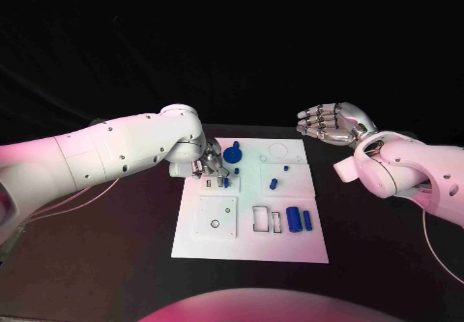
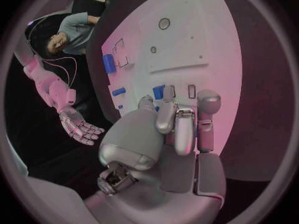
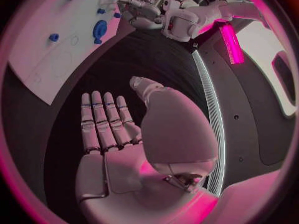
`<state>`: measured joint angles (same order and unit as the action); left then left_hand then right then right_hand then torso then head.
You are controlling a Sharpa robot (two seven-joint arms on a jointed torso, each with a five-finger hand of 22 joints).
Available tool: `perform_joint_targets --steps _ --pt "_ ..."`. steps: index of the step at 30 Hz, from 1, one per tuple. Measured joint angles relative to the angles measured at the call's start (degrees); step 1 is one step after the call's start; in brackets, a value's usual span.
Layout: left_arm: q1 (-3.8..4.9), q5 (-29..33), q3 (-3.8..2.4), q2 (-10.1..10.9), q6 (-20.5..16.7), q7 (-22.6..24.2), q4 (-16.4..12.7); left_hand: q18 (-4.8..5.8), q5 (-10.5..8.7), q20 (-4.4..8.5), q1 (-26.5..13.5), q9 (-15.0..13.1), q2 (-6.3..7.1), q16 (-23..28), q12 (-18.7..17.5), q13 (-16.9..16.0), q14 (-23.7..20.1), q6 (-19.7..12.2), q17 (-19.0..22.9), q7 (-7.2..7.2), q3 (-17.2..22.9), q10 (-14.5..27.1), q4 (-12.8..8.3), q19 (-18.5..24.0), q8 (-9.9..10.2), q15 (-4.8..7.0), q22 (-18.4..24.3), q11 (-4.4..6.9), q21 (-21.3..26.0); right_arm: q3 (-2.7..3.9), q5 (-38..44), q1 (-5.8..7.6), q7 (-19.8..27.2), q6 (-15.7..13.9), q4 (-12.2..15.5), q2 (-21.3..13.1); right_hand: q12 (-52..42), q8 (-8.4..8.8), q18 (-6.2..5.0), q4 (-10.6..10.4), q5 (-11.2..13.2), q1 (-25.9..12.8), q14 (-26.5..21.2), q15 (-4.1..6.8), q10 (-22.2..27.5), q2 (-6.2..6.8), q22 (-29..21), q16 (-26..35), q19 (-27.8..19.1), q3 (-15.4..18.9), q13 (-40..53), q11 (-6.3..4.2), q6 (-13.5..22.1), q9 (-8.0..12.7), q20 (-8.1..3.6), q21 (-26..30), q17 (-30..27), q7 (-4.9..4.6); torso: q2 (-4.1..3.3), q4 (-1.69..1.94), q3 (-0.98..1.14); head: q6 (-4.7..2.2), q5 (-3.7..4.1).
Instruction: Assemble the parts on the task board
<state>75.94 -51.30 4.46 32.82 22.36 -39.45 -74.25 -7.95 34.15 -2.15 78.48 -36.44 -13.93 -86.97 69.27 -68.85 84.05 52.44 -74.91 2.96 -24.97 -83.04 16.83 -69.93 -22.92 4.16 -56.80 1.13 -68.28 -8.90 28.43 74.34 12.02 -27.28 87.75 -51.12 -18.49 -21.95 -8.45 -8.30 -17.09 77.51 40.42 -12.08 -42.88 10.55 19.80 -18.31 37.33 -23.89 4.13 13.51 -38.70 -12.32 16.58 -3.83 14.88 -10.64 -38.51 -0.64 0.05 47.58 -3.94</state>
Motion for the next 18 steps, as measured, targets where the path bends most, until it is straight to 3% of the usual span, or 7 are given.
perform_joint_targets --steps 18 --pt "-0.01 0.0 0.19 -0.21 0.5 -0.1 0.16 0.0 0.12 0.0 1.8 0.11 0.25 0.0 -0.09 0.02 0.0 0.41 0.0 -0.41 0.02 0.21 -0.02 0.0 -0.61 -0.01 -0.49 0.2 0.0 -0.02 -0.01 -0.03 0.01 0.21 -0.16 0.35 0.0 -0.23 0.0 0.0 -0.22 0.0 0.0 0.0 0.0 0.0 -0.19 0.0 0.0 0.0 -0.06 0.0 0.0 -0.01 0.0 0.0 -0.16 0.0 -0.04 0.03 0.02 0.23 -0.12"
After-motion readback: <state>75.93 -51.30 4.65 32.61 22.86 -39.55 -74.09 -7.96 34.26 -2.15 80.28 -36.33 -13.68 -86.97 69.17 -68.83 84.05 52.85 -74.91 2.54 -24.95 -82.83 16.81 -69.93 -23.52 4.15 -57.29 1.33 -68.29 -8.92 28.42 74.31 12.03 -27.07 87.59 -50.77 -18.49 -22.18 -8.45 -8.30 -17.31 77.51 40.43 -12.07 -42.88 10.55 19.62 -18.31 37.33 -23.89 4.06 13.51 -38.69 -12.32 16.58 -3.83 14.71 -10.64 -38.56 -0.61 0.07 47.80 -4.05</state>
